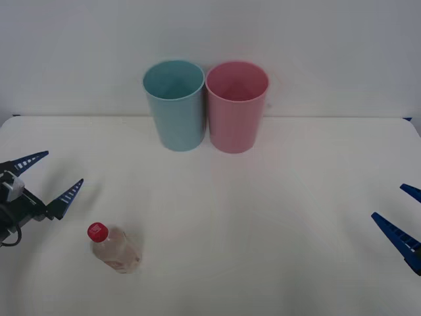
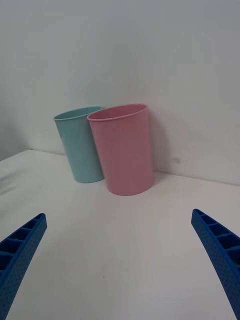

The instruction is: Grasp the object on the table and drop it into the matching bin: aluminum can to the light blue bin, PET bottle to the pink bin.

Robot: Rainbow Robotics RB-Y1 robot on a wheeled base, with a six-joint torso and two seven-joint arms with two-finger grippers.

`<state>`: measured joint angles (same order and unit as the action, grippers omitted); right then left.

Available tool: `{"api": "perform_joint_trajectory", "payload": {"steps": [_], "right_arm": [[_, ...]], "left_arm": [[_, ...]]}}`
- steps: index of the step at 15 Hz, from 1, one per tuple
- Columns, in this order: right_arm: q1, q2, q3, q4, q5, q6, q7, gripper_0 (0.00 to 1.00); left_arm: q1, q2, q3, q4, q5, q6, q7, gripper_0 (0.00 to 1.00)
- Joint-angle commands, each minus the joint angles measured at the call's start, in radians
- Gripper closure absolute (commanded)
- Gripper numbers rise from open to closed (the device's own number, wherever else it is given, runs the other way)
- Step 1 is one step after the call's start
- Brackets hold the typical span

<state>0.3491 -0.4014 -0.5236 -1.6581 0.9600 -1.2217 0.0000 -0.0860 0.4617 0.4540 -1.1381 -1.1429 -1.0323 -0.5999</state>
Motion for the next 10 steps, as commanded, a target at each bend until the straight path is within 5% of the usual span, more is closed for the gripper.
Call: {"api": "perform_joint_trajectory", "payload": {"steps": [1, 10], "right_arm": [[0.000, 0.000, 0.000, 0.000, 0.000, 0.000, 0.000, 0.00], [0.000, 0.000, 0.000, 0.000, 0.000, 0.000, 0.000, 0.00]], "left_arm": [[0.003, 0.000, 0.009, 0.000, 0.000, 0.003, 0.000, 0.00], [0.026, 0.018, 0.022, 0.000, 0.002, -0.034, 0.012, 0.00]]}}
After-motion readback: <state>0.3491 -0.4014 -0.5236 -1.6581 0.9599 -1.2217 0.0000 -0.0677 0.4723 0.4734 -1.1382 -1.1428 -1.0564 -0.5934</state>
